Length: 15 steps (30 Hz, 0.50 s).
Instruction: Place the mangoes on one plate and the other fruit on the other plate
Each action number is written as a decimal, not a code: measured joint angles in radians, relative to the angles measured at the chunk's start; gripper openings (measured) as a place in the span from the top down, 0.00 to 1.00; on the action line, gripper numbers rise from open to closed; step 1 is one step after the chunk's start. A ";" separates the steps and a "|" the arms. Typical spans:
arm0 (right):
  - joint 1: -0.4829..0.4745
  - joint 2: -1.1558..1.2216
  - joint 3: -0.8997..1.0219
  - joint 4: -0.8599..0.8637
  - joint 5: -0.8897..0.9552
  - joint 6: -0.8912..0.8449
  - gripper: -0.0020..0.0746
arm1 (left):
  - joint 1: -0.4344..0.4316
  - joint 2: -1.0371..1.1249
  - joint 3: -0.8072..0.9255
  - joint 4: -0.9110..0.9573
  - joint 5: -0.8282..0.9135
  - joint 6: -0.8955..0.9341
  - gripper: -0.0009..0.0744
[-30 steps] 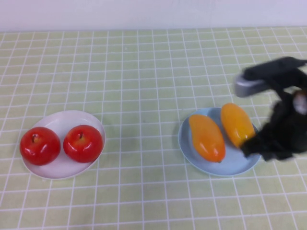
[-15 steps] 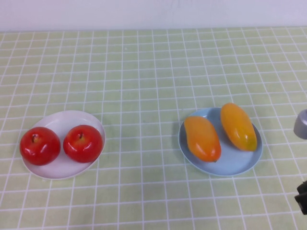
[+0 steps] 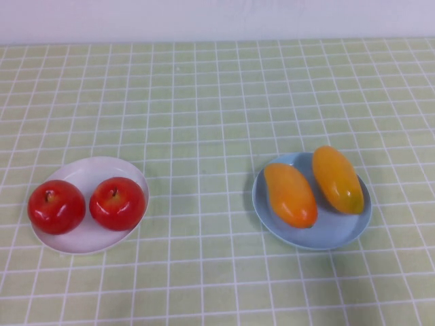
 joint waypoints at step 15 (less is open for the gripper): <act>-0.217 -0.558 0.349 0.045 -0.140 0.000 0.99 | 0.000 0.000 0.000 0.000 0.000 0.000 0.98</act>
